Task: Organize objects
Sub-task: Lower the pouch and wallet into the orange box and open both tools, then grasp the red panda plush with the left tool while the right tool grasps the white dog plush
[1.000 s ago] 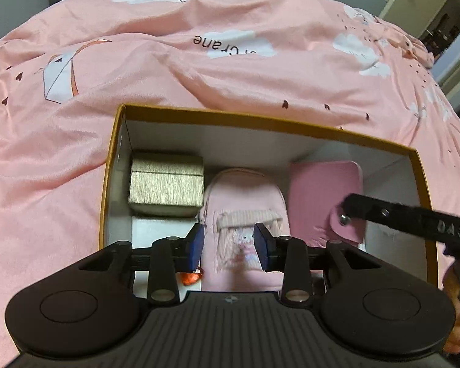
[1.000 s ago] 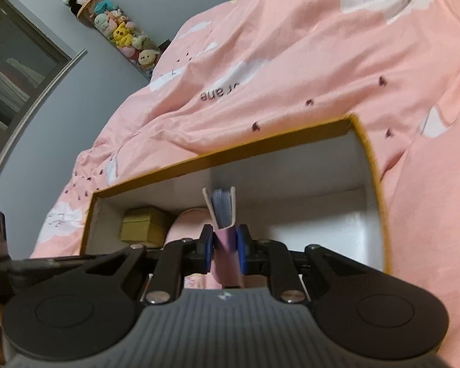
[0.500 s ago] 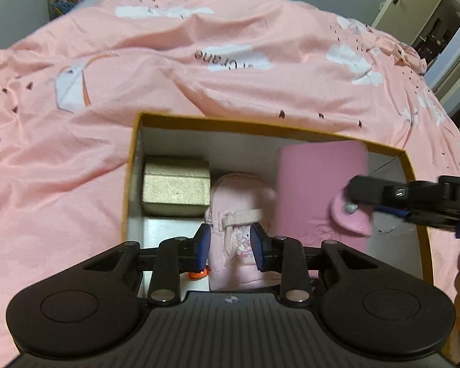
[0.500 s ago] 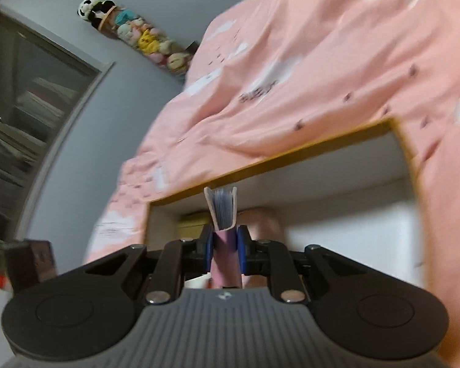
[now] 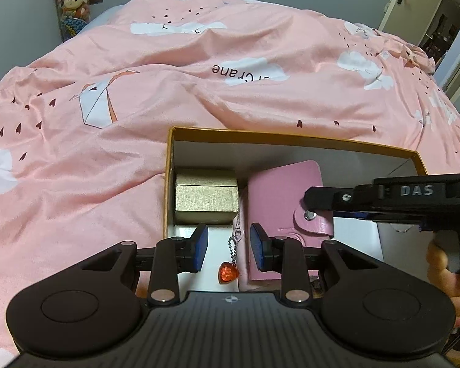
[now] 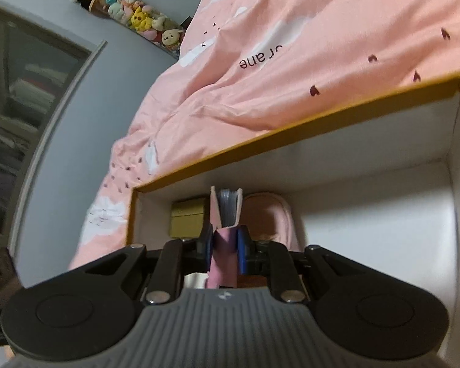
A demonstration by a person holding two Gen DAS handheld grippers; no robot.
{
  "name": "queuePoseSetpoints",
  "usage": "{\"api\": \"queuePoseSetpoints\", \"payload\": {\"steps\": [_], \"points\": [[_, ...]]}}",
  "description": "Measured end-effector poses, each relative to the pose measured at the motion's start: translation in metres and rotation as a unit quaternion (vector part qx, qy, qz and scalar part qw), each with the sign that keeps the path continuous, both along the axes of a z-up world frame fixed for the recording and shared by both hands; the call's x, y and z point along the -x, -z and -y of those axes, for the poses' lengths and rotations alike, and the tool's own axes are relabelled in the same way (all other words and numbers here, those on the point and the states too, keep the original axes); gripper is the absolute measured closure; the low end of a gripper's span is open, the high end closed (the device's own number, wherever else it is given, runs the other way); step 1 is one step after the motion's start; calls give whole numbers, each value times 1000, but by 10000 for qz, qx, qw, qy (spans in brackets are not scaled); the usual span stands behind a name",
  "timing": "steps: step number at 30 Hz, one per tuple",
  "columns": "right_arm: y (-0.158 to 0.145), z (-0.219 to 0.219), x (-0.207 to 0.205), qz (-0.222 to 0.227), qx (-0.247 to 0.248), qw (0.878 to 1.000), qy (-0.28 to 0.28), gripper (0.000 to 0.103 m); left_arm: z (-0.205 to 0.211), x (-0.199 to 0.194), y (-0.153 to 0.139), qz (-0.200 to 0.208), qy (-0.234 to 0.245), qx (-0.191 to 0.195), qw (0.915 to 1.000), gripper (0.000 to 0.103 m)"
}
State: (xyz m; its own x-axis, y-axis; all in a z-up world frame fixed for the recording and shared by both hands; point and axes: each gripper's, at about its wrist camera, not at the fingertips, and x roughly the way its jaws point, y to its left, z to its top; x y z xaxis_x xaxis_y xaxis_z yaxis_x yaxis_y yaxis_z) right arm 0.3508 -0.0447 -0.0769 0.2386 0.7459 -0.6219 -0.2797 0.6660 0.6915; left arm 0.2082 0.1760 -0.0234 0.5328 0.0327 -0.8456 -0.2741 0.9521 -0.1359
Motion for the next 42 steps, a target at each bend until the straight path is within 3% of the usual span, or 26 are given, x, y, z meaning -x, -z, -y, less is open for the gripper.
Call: {"api": "queuePoseSetpoints", "payload": {"steps": [5,13,18,24,35,39,42], "points": [[4,-12,1,249,515,9983,-128,84,6,2,-2,10,76,-83,9999,68],[10,-24,1,613,883,9941,-170,79,13,10,-2,-37,119,-167,9998,67],[5,-36,11,1352,1541,9781,-362,75,17,17,-5,-31,150,-108,9998,66],[-15,-30,26,1706,1611,9711,-426,74,28,35,-20,234,316,-11,9992,62],[-78,40,126,2321,1363,9626,-306,72,73,103,-61,1131,801,251,9900,56],[-79,68,169,2370,1450,9606,-99,71,91,125,-57,1054,1040,519,9876,56],[-71,83,196,2212,1674,9607,24,69,102,135,-42,735,1114,923,9867,56]]}}
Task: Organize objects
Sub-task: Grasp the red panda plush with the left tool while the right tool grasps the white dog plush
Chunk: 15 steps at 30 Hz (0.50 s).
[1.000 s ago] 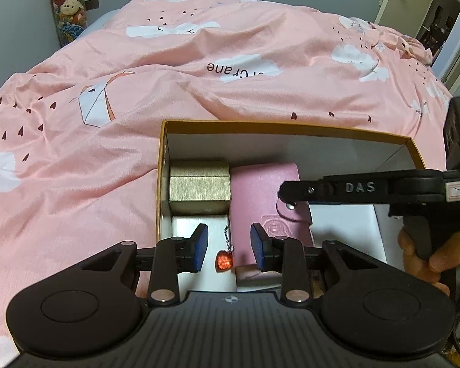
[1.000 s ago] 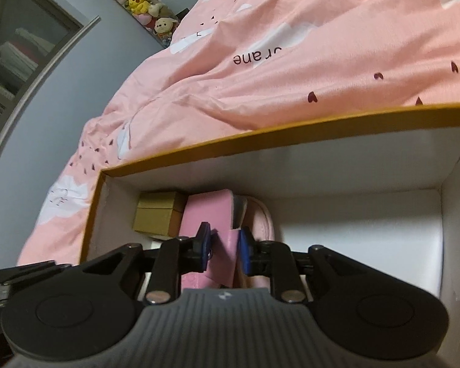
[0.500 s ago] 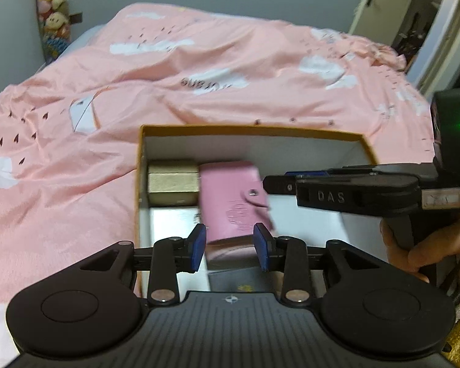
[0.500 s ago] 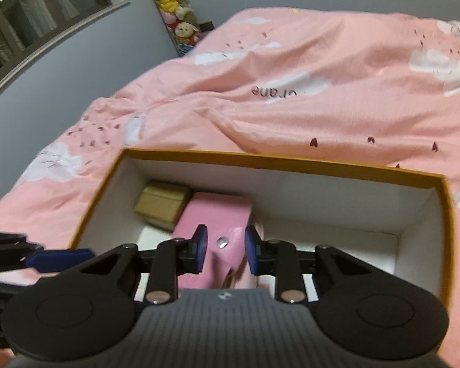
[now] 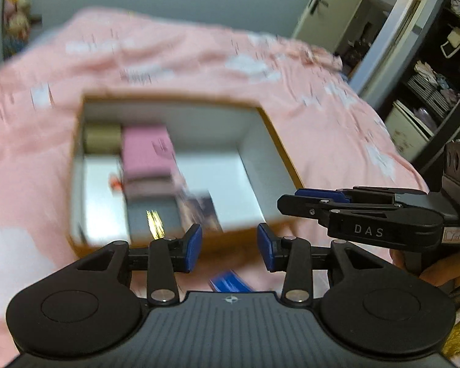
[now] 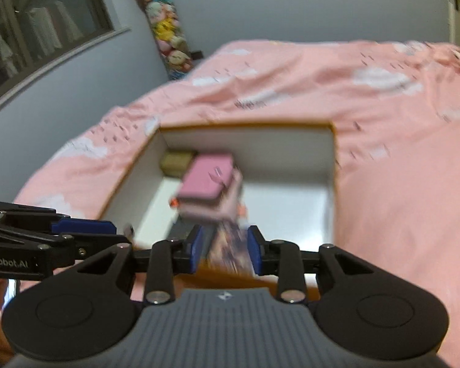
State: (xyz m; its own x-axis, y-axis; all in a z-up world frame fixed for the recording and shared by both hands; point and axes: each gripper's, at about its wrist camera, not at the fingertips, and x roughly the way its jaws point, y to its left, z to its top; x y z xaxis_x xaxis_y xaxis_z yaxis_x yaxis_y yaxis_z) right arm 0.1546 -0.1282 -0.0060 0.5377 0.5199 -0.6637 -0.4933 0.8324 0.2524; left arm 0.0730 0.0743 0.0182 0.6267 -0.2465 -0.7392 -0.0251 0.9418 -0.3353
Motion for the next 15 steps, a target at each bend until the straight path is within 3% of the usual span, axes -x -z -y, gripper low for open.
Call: {"api": "queuePoseSetpoints", "payload": {"steps": [5,8,11,15], "points": [[27,19,37,-512,609,9967,149,64,19,7,43,-923,-4,664,9935,56],[40,29,53,-686,837,9939,205,61,27,8,66,-1446,-88,990,9845,56],[47,35,61,-710,1101,9911,250,53,33,9,88,-1979,-221,1068,9741,56],[56,39,70,-730,1442,9867,198,44,32,5,105,-2334,-516,1365,9614,43]]}}
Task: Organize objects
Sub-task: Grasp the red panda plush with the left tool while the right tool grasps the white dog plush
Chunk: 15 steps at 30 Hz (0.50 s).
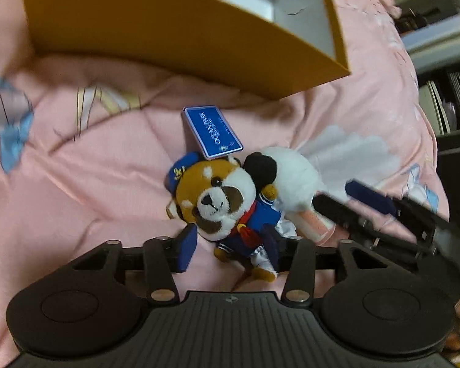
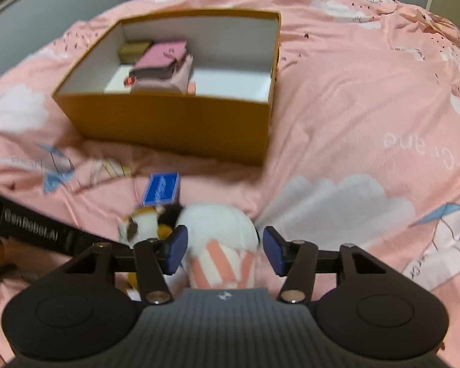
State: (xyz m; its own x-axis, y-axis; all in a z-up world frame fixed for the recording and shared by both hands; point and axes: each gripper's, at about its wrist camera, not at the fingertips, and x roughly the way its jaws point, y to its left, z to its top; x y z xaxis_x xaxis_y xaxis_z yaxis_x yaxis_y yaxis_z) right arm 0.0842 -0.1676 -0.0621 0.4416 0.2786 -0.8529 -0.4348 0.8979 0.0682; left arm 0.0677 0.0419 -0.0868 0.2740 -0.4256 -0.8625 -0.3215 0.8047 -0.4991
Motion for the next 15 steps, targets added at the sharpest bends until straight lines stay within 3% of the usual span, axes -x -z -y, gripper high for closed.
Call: {"api": "queuePoseSetpoints", "payload": {"steps": [5,15], "points": [[15,4,-1,-295,72,9995,53,43,3,-7,9,-143,-254,113,9995,36],[34,6,-7,-779,-190,9967,114,46,18,-11,26,-368,-164,35,9992,21]]}}
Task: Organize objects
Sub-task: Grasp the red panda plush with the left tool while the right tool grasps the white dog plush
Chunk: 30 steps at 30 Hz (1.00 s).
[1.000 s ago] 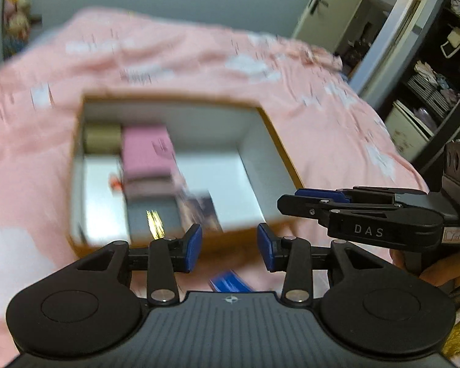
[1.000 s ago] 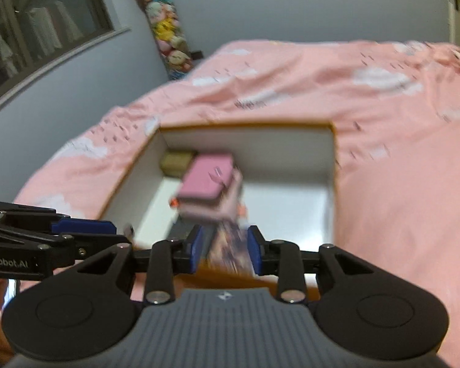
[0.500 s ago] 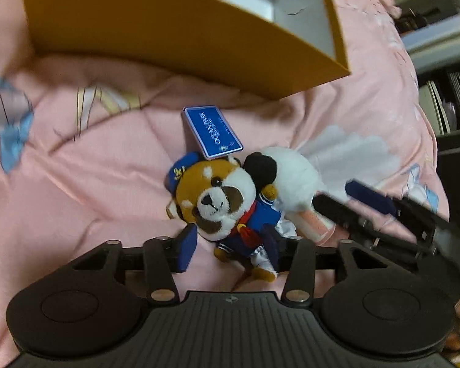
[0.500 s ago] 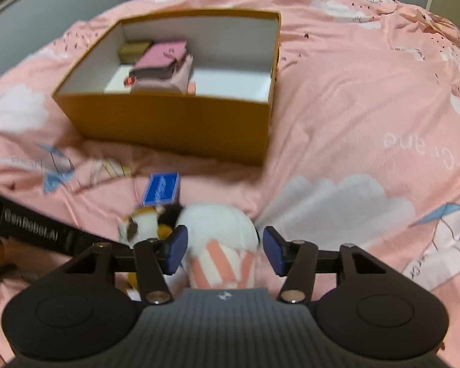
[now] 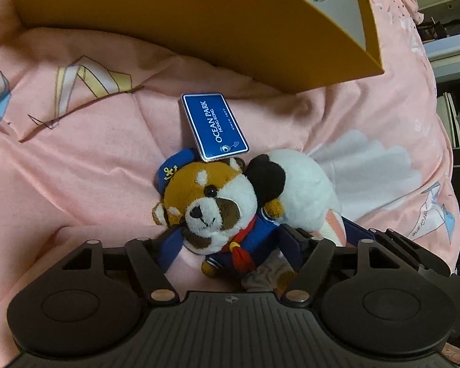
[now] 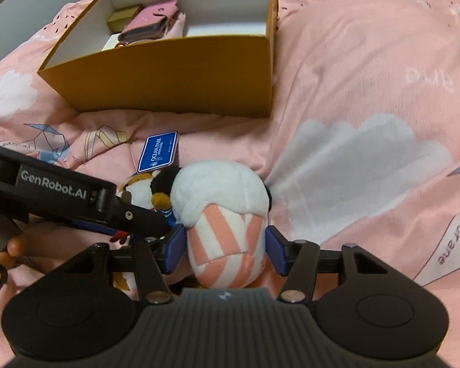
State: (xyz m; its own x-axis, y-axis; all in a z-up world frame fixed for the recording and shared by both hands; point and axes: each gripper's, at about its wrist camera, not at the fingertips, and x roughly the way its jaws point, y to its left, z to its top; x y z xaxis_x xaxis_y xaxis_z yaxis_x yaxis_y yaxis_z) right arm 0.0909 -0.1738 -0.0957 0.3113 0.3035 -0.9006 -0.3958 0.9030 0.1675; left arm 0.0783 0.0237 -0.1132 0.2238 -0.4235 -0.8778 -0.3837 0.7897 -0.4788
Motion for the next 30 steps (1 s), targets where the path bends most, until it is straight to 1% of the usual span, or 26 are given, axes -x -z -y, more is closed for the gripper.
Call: {"api": "queuePoseSetpoints", "payload": {"steps": [5,7,11,15,19,22,25,27,30], "points": [[0,-1,2,-1,1,10000,-57,48,-1,-1,9,-108,-26,76,9999,18],[0,-1,2,4,3,10000,-61,48,-2,1,9,-81,-34,105,9999,20],[-6,-2,5,88,-57,9999,-41,50,-4,11,-4,152,65,39,9999,28],[-21,-4,6,336,-183,9992,-106,50,-6,15,-28,570,330,-263,9975,30],[-36,-10,5,664,-441,9965,-250,50,-24,19,-53,986,479,-516,9926,30],[-36,-12,-7,693,-727,9948,-165,50,-41,21,-66,1161,571,-767,9886,31],[-29,-17,-18,674,-974,9930,-12,50,-51,23,-69,1216,636,-1110,9843,33],[-22,-19,-25,573,-1149,9917,119,50,-49,15,-61,1221,730,-1306,9812,34],[-9,-18,-31,414,-1268,9906,307,50,-52,9,-46,1138,732,-1286,9824,34]]}}
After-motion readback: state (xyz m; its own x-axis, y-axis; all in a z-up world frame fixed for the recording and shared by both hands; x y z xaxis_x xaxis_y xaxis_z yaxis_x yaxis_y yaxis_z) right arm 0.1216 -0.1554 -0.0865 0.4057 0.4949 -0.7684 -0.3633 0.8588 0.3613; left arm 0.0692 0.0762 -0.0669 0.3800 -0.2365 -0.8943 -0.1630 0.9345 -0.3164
